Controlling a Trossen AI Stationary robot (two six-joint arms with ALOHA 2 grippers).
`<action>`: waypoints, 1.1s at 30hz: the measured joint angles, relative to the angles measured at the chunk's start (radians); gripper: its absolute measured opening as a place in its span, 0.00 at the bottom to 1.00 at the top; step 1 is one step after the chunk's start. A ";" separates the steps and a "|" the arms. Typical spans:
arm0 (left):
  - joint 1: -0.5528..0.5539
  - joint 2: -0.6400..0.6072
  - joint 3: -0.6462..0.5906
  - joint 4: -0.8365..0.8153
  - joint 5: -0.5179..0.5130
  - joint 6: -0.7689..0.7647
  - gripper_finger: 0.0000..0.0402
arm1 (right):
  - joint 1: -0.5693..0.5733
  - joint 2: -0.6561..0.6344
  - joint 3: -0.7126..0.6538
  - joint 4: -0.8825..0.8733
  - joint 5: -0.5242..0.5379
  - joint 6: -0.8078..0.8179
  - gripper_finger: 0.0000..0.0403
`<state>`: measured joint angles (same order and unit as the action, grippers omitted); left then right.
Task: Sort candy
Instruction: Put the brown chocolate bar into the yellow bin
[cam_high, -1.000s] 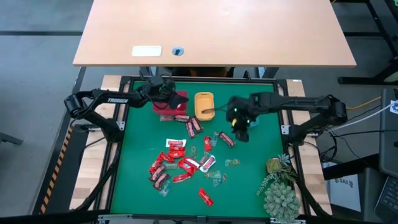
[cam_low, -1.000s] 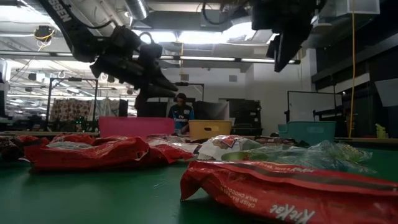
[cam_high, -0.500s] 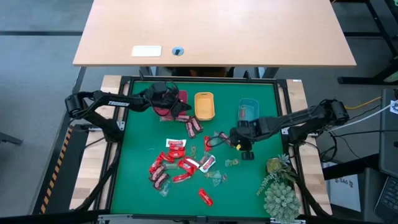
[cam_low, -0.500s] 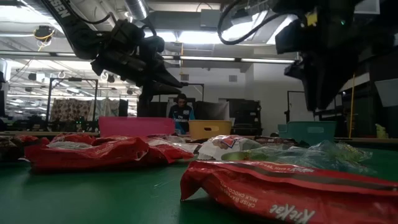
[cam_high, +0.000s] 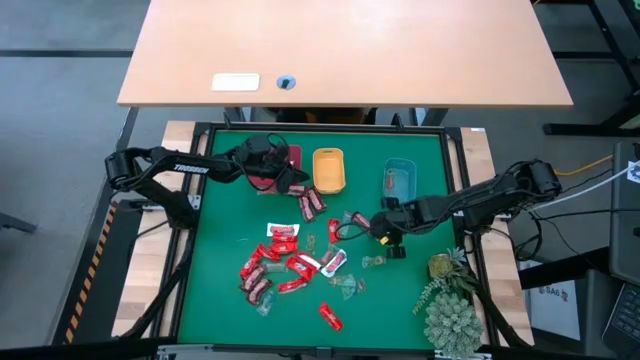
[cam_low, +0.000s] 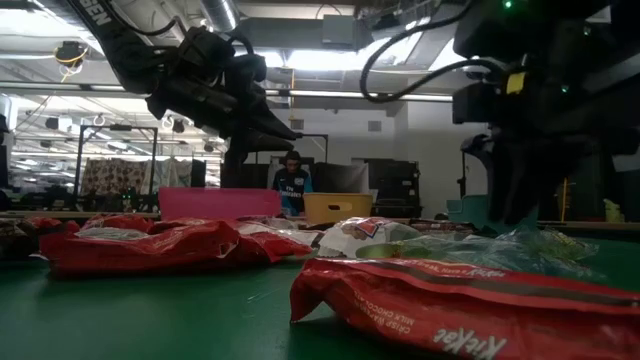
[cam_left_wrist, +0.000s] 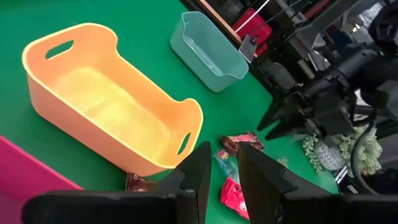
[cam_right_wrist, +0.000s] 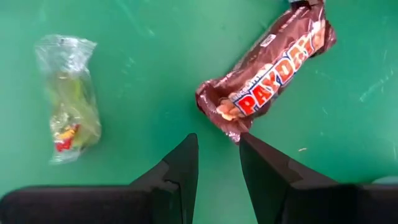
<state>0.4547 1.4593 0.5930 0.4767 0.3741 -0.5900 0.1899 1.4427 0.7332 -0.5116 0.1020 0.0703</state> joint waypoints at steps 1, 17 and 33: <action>-0.001 0.000 0.000 0.000 -0.001 0.000 0.19 | 0.000 0.003 -0.005 0.005 0.006 0.000 0.29; 0.000 0.000 0.000 0.000 -0.025 -0.001 0.19 | 0.000 0.010 -0.059 0.111 0.100 -0.001 0.29; 0.000 0.000 -0.001 0.008 -0.026 -0.002 0.19 | 0.000 0.076 -0.059 0.169 0.099 -0.001 0.29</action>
<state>0.4545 1.4593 0.5922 0.4843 0.3485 -0.5924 0.1898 1.5187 0.6739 -0.3429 0.2009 0.0696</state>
